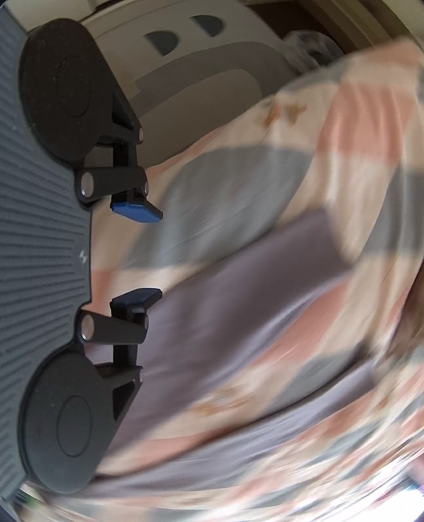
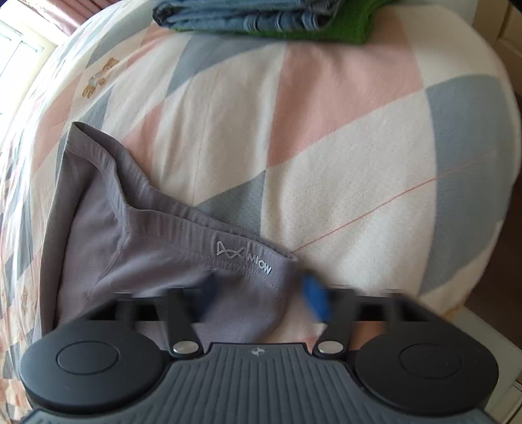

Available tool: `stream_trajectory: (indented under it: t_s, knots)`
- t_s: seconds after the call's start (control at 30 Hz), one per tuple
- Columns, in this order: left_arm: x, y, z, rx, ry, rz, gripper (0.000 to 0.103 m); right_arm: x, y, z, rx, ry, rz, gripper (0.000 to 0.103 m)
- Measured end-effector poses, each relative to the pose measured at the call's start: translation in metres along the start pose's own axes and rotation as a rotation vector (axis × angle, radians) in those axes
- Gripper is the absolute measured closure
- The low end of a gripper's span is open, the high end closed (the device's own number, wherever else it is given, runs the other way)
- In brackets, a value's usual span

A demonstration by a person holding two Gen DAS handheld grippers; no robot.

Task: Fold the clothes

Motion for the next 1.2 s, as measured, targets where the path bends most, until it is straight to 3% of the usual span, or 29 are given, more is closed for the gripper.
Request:
stream_trajectory:
  t_s: [0.17, 0.33, 0.4, 0.43, 0.5, 0.6, 0.67, 0.73, 0.87, 0.93, 1.07, 1.2]
  knots:
    - [0.026, 0.072, -0.034, -0.178, -0.047, 0.044, 0.067, -0.030, -0.016, 0.007, 0.062, -0.082, 0.048, 0.026]
    - [0.058, 0.110, -0.043, -0.221, -0.096, 0.018, 0.069, -0.056, -0.057, 0.006, 0.141, -0.098, 0.074, 0.026]
    - [0.067, 0.114, -0.043, -0.205, -0.108, 0.004, 0.077, -0.062, -0.077, 0.007, 0.154, -0.115, 0.066, 0.026]
    - [0.067, 0.116, -0.042, -0.199, -0.125, 0.006, 0.100, -0.064, -0.086, 0.006, 0.162, -0.122, 0.060, 0.026]
    - [0.061, 0.120, -0.042, -0.187, -0.157, 0.023, 0.103, -0.065, -0.099, 0.003, 0.173, -0.128, 0.052, 0.026]
    - [0.031, 0.123, -0.045, -0.116, -0.224, 0.097, 0.103, -0.068, -0.113, -0.004, 0.175, -0.134, 0.041, 0.026]
    - [0.020, 0.124, -0.053, -0.028, -0.194, 0.119, 0.103, -0.070, -0.118, -0.009, 0.175, -0.125, 0.047, 0.026]
    - [0.027, 0.121, -0.061, 0.055, -0.129, 0.100, 0.103, -0.070, -0.121, -0.013, 0.179, -0.120, 0.049, 0.026]
    - [0.062, 0.121, -0.074, 0.121, 0.099, 0.063, 0.102, -0.065, -0.128, -0.019, 0.171, -0.121, 0.025, 0.026]
    - [0.060, 0.125, -0.069, 0.172, 0.151, 0.070, 0.101, -0.064, -0.130, -0.021, 0.163, -0.116, 0.015, 0.026]
    - [0.020, 0.132, -0.040, 0.230, 0.089, 0.169, 0.097, -0.068, -0.126, -0.018, 0.161, -0.090, 0.026, 0.022]
    - [0.013, 0.111, 0.021, 0.343, 0.023, 0.126, 0.097, -0.068, -0.115, -0.003, 0.169, -0.095, 0.041, 0.022]
Point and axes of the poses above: each gripper's, at about its wrist camera, not at the fingertips, and x roughly the way its jaws point, z to its right, y to its top, the point moved 9 cm from there along x, roughly the way its jaws point, and after that the axes turned 1 degree about -x, right-handed, at the moved point
